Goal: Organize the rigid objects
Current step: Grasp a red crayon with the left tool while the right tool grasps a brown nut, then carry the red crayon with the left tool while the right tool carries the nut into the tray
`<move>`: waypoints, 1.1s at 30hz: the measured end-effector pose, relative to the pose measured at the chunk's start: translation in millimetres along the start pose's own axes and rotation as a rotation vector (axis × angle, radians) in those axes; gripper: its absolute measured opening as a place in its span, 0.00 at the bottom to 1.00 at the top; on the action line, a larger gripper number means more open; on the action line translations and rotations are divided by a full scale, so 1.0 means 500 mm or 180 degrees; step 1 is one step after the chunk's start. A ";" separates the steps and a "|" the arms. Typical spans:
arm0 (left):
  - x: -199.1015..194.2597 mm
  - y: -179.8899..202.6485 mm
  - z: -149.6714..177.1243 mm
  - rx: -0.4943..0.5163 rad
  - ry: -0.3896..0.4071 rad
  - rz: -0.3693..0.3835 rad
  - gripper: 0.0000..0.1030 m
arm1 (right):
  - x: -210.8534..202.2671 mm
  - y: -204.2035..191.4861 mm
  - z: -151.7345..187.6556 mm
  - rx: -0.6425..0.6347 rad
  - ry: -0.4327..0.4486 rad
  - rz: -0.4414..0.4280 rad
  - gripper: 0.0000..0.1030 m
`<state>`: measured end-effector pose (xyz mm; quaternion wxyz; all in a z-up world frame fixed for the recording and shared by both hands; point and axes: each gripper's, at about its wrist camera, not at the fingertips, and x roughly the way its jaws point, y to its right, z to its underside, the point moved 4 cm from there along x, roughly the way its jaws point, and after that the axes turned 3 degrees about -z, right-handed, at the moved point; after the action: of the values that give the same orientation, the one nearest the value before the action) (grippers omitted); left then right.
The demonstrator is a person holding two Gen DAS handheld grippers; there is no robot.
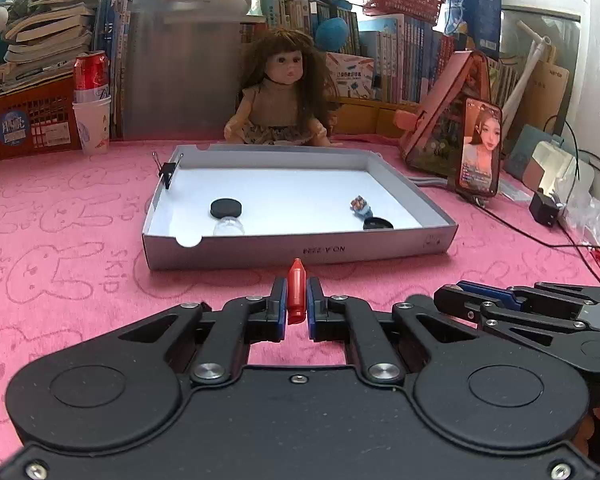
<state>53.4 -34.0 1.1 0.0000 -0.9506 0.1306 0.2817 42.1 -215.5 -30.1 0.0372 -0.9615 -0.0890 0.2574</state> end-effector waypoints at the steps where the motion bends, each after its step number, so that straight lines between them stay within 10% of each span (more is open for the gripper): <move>1: 0.002 -0.002 -0.004 -0.0020 -0.0003 0.0005 0.09 | 0.000 0.000 -0.004 -0.0003 0.0018 0.0000 0.20; 33: 0.165 -0.094 -0.179 -0.0383 -0.0097 -0.0131 0.09 | 0.165 0.085 -0.166 0.0437 -0.0088 -0.0040 0.20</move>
<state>179.4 -15.6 28.9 -0.0493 -0.9470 0.0938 0.3034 160.4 -243.7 -3.3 0.1034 -0.9524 -0.0777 0.2759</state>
